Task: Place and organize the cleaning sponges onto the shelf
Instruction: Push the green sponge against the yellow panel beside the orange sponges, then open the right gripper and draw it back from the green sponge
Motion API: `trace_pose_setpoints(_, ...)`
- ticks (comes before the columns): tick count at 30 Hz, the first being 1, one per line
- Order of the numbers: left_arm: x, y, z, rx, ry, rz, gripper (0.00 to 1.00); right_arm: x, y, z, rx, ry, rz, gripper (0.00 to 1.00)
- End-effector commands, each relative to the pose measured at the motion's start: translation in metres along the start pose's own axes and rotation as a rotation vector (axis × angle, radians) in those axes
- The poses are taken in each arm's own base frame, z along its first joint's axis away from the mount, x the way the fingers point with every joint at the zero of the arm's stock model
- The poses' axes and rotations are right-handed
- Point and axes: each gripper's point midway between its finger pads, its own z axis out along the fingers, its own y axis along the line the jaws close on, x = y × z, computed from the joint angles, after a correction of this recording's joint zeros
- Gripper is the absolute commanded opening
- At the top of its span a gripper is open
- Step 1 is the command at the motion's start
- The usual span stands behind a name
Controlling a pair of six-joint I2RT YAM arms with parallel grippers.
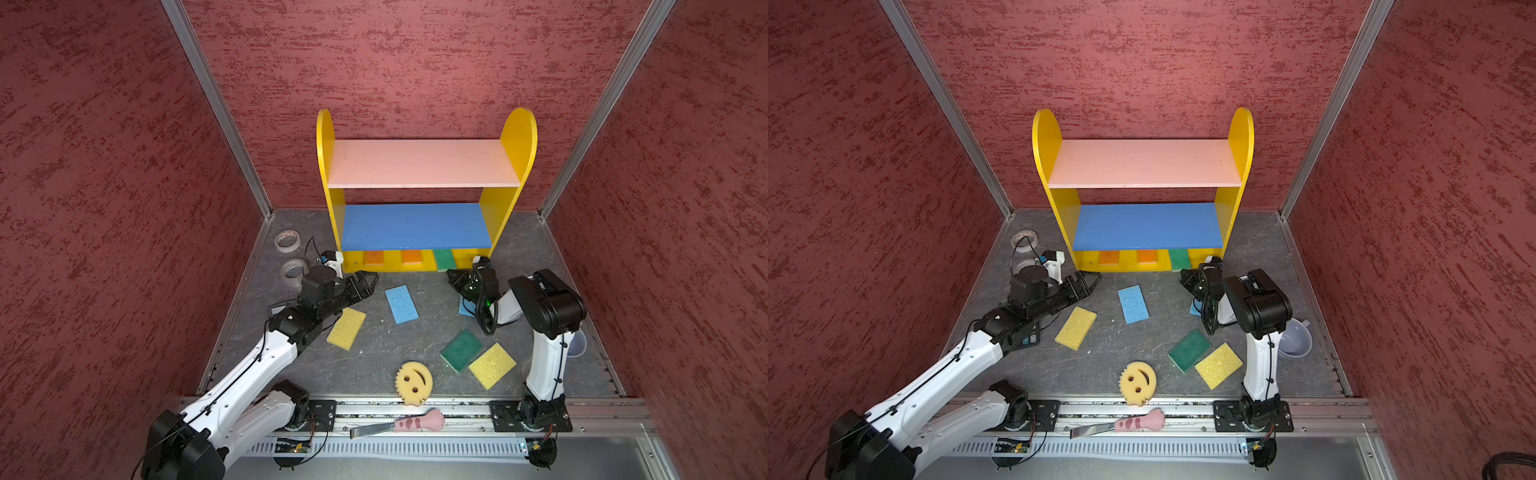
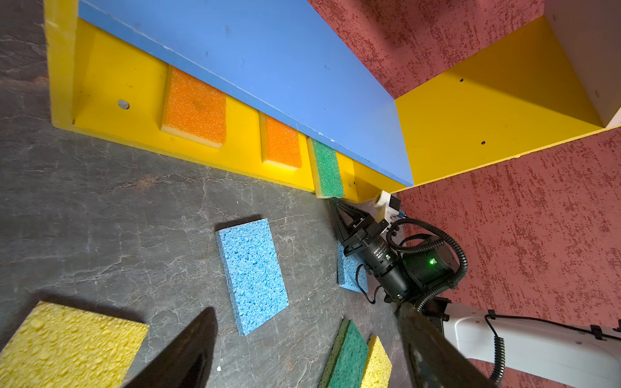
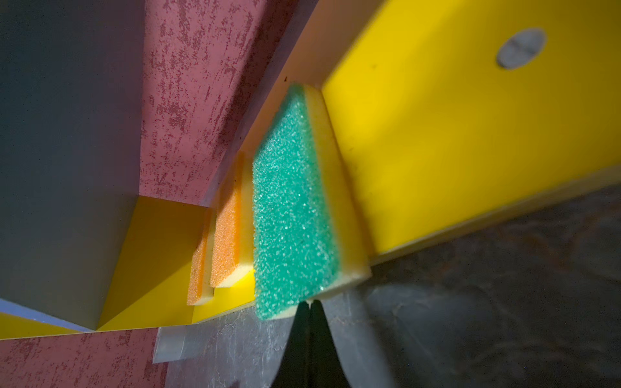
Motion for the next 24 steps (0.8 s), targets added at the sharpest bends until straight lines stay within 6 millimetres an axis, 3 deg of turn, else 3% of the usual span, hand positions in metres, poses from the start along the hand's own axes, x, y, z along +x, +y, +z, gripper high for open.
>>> trace_pose_setpoints(1,-0.005,-0.007,-0.001,0.018,-0.018,0.006,0.84,0.012,-0.028,0.005,0.091,0.018,0.058,0.00)
trace_pose_setpoints(24,-0.004,-0.006,0.000,0.019,-0.016,0.005,0.84,0.022,-0.028,0.021,0.102,0.034,0.080,0.00)
